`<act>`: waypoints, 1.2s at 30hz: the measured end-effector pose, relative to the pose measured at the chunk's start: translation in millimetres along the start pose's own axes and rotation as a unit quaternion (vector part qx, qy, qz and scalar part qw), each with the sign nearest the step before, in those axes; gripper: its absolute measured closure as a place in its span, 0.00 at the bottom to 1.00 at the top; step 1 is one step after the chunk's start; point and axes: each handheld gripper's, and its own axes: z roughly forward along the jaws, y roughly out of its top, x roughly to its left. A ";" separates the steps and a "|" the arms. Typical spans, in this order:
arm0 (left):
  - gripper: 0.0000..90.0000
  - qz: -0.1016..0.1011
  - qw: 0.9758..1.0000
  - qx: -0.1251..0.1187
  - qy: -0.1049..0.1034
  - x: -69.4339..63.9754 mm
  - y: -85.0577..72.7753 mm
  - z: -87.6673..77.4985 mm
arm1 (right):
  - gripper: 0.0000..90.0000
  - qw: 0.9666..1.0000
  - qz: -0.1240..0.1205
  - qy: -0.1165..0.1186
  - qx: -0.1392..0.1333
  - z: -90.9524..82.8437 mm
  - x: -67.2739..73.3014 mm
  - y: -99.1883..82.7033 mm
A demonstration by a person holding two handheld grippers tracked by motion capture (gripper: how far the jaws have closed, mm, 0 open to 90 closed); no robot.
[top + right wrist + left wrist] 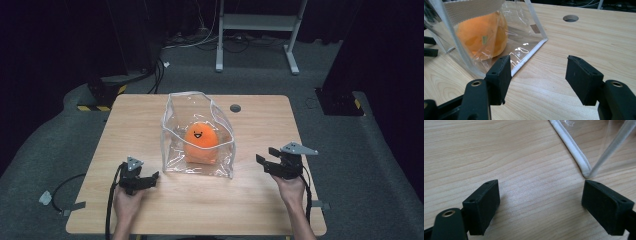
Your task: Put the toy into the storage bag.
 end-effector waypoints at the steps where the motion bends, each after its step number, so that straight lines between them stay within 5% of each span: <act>1: 0.17 0.000 1.000 0.000 0.000 0.0 0.0 0.0 | 0.41 1.000 -0.001 -0.001 0.000 0.7 -0.1 -0.2; 36: 0.17 0.001 1.000 0.000 0.000 0.0 0.0 0.0 | 0.40 0.999 0.008 -0.018 0.037 23.7 -6.8 -12.6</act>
